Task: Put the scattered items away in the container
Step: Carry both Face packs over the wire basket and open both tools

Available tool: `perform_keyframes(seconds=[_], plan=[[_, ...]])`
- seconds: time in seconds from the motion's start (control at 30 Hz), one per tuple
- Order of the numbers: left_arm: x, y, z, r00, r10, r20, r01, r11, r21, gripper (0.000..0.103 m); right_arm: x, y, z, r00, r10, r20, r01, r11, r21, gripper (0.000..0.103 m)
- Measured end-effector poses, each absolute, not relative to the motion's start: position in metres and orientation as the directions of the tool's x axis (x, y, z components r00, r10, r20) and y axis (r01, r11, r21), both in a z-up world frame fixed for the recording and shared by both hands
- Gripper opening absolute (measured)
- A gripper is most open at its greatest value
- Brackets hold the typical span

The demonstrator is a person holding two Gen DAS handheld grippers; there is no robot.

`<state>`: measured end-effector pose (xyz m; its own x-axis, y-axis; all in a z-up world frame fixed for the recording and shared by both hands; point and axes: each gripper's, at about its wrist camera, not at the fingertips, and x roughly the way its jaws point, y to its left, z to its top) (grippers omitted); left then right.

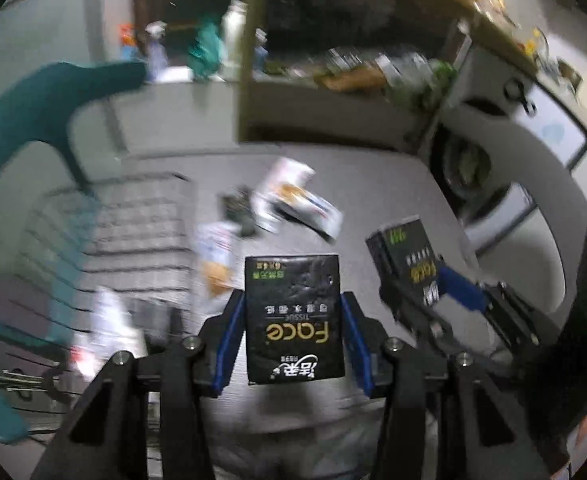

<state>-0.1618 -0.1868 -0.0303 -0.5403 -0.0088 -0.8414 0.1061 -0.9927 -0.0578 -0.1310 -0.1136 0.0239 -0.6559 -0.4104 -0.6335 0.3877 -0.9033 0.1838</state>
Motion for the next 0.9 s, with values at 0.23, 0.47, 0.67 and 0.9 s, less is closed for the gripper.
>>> perform_keyframes(seconds=[0.23,0.47,0.67,0.9], plan=[[-0.138,-0.291,-0.025,-0.479,-0.151,-0.865,0.266,-0.964,0.021,0.052,-0.117,-0.211,0.010,-0.527,-0.518,-0.674,0.561,-0.808,0.182,0.048],[-0.132,-0.330,-0.079,-0.378,-0.145,-0.914,0.334,-0.943,0.012,0.052,-0.107,-0.232,-0.020,-0.495,-0.473,-0.729,0.560,-0.815,0.149,0.050],[-0.129,-0.329,-0.072,-0.416,-0.137,-0.899,0.327,-0.945,-0.008,0.064,-0.111,-0.215,-0.010,-0.524,-0.489,-0.697,0.553,-0.818,0.158,0.057],[-0.136,-0.302,-0.051,-0.452,-0.108,-0.885,0.274,-0.961,-0.022,0.069,-0.115,-0.149,0.018,-0.613,-0.456,-0.646,0.472,-0.866,0.164,0.059]])
